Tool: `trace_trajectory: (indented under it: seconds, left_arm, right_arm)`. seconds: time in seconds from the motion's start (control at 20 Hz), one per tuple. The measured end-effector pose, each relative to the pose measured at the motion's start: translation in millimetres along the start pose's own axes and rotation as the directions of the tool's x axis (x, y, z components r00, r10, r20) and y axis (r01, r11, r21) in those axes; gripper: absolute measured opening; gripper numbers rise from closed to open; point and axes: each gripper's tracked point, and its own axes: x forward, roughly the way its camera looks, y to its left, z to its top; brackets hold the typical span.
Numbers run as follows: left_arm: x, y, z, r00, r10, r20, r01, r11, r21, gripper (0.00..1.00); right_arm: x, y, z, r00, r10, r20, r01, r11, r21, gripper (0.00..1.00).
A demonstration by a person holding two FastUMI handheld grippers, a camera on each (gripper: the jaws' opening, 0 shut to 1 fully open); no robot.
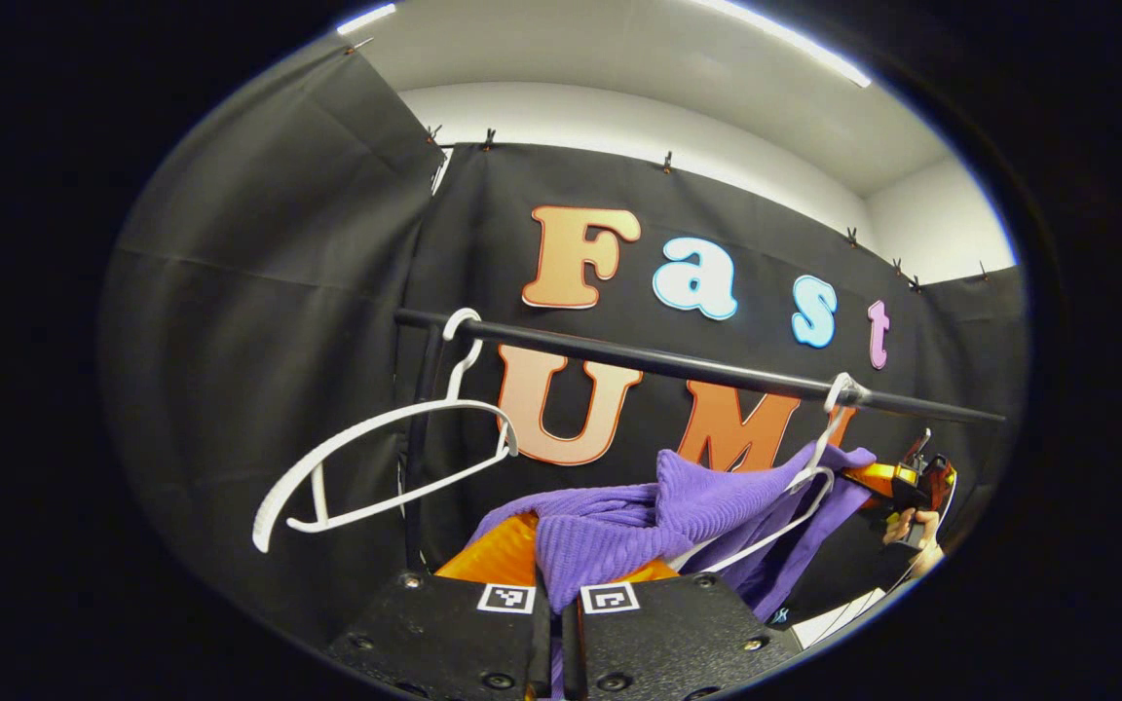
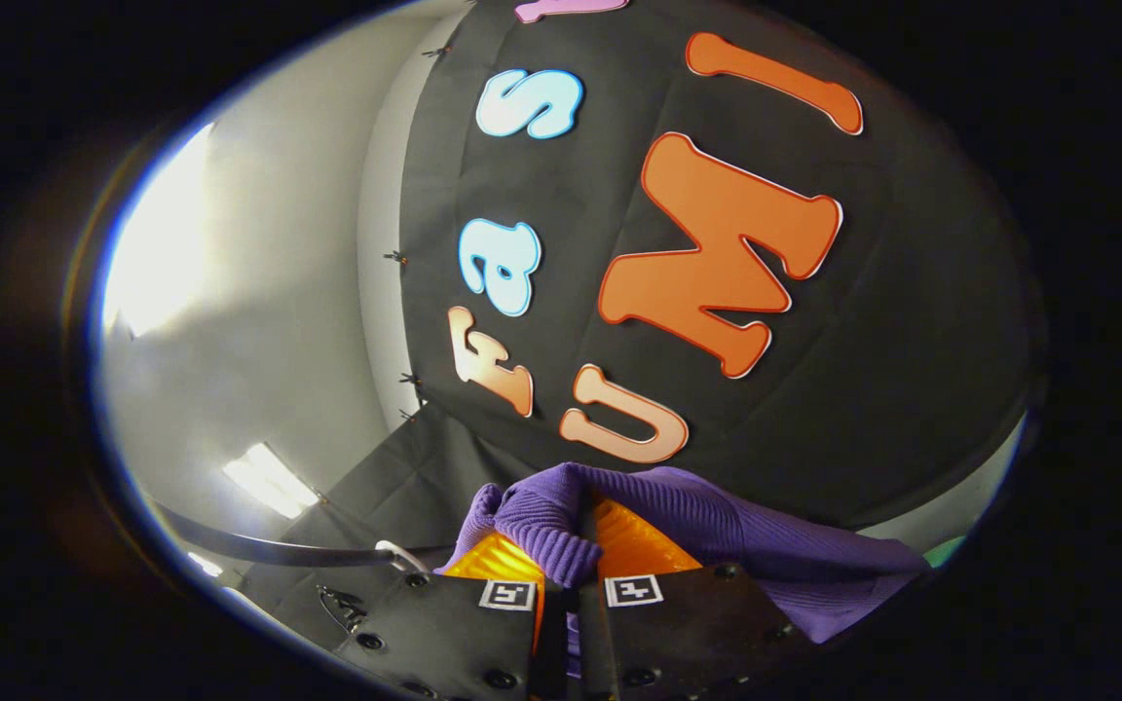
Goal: Grasp the clothes on the hanger with both hands and then place them into the laundry hamper below.
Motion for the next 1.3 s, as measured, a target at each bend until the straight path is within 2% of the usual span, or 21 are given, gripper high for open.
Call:
trace_trajectory:
  seconds: [0.5, 0.65, 0.9, 1.1, 1.2, 1.3]
  left_arm:
    - [30.8, 9.5, -25.5, 0.997, -0.053, -0.062, 0.052, 0.998, -0.029, 0.04]
    - [37.6, 13.2, -33.2, 0.995, -0.059, -0.085, 0.055, 0.997, -0.049, 0.05]
    - [45.2, 18.7, -57.3, 0.99, -0.034, -0.136, 0.032, 0.999, -0.019, 0.04]
    - [47.9, 22.4, -71.6, 0.988, -0.031, -0.154, 0.033, 0.999, 0.014, 0.04]
    - [45.7, 28.4, -79.3, 0.986, -0.022, -0.165, 0.023, 1.0, 0.004, 0.07]
    - [43.1, 36.3, -89.3, 0.984, 0.0, -0.18, -0.001, 1.0, -0.007, 0.04]
  right_arm:
    - [21.9, -49.9, 6.0, 0.986, -0.166, -0.02, 0.165, 0.986, -0.009, 0.13]
    - [33.9, -59.7, 6.0, 0.981, -0.186, -0.052, 0.186, 0.982, 0.01, 0.13]
    - [41.4, -112.5, -11.3, 0.945, -0.31, -0.106, 0.308, 0.951, -0.035, 0.13]
    - [39.0, -128.2, -18.1, 0.947, -0.307, -0.092, 0.309, 0.951, 0.008, 0.13]
    - [36.4, -134.6, -26.8, 0.945, -0.315, -0.094, 0.317, 0.948, 0.009, 0.13]
    - [29.6, -141.2, -39.8, 0.94, -0.323, -0.108, 0.325, 0.946, 0.001, 0.13]
